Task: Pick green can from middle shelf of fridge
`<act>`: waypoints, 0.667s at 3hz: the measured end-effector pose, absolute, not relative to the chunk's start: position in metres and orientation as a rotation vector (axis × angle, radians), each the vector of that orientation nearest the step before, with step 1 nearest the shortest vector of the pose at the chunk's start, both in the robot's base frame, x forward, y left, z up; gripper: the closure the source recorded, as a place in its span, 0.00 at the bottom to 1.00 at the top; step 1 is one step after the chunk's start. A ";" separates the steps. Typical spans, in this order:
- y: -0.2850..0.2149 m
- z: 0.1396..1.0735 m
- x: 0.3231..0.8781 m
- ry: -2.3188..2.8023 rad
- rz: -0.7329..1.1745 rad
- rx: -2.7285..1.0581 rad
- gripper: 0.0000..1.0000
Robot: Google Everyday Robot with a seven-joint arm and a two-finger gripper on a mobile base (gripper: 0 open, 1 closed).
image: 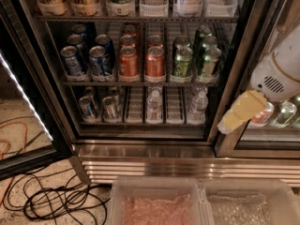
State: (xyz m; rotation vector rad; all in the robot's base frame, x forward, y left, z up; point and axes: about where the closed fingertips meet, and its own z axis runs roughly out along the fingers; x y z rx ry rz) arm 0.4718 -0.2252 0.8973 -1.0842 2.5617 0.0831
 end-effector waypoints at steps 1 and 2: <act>-0.205 0.861 0.480 2.596 0.181 -0.962 0.00; -0.190 0.838 0.496 2.618 0.253 -0.817 0.00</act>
Offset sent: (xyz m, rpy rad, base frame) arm 0.0452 0.0509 -0.0850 0.2405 0.0449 -0.2828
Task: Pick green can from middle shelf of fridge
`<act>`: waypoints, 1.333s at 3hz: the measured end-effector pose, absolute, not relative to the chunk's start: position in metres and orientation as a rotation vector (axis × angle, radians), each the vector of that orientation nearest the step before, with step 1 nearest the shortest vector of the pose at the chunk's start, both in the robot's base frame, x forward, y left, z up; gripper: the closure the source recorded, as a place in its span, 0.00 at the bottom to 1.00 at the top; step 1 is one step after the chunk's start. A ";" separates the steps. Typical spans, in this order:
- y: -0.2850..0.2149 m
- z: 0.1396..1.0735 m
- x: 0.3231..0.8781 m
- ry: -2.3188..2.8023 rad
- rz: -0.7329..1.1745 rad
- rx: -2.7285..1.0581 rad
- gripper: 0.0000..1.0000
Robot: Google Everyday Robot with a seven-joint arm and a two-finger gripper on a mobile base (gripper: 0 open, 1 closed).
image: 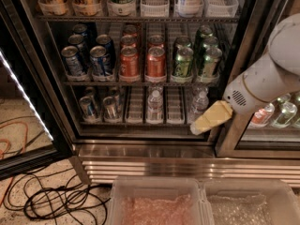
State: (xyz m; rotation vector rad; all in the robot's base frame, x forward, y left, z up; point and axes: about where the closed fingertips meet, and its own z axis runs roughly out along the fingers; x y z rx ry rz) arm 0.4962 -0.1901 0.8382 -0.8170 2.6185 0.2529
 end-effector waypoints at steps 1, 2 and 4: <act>-0.175 0.828 0.505 2.644 0.322 -0.796 0.00; -0.175 0.827 0.505 2.645 0.324 -0.796 0.00; -0.159 0.814 0.548 2.552 0.309 -0.523 0.00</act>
Offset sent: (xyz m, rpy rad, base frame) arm 0.0087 0.0137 -0.0093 0.0370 0.0334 -0.0081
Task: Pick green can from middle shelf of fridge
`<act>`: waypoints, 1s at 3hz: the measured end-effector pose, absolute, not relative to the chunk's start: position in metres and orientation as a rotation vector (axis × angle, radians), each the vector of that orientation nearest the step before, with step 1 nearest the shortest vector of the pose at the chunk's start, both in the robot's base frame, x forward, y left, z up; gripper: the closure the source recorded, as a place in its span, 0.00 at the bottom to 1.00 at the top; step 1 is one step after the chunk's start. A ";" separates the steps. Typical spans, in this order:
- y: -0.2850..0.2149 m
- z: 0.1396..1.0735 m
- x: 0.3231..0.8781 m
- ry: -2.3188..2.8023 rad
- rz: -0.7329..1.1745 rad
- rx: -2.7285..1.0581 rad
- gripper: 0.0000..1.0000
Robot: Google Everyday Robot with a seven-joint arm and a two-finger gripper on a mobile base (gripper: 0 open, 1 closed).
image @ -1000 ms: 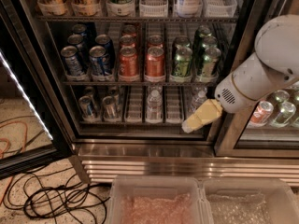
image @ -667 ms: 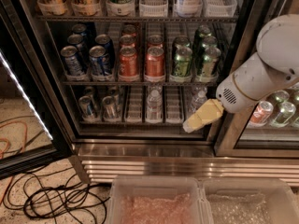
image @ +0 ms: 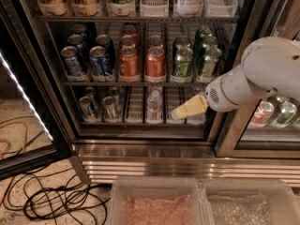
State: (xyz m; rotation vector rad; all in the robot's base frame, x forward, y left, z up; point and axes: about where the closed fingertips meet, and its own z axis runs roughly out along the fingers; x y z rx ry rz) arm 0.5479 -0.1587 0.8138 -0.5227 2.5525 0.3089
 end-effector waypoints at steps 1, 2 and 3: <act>-0.157 0.817 0.577 2.468 0.252 -0.438 0.00; -0.156 0.820 0.581 2.452 0.251 -0.428 0.00; -0.154 0.818 0.581 2.426 0.250 -0.422 0.00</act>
Offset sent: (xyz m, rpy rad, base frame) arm 0.0266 0.0015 0.0026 0.0003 -0.0887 -0.0618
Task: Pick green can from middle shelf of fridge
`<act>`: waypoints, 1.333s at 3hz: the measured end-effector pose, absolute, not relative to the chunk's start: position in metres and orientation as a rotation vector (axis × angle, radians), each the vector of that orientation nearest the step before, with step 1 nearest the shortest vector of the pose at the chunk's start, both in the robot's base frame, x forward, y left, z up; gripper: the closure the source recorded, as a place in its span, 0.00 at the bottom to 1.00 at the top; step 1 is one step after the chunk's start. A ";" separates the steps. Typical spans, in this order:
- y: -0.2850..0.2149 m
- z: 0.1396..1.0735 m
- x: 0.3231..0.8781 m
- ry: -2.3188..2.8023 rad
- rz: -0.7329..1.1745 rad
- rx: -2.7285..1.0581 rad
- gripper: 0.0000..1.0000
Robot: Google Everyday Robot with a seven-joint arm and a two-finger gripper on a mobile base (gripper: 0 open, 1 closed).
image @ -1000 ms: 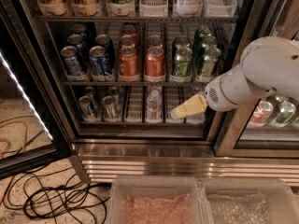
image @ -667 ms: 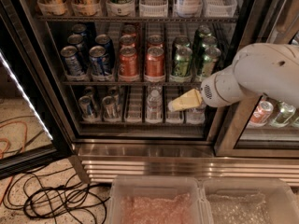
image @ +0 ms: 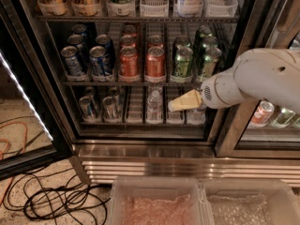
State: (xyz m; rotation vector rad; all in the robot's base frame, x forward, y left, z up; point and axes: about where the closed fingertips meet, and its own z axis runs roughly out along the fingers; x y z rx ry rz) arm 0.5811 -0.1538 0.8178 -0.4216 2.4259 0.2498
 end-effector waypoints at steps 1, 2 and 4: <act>-0.145 0.816 0.595 2.359 0.246 -0.439 0.00; -0.139 0.825 0.619 2.269 0.211 -0.420 0.17; -0.129 0.844 0.646 2.157 0.195 -0.390 0.33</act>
Offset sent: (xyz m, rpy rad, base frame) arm 0.0714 0.0176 0.0207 0.0021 -0.2875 -0.0452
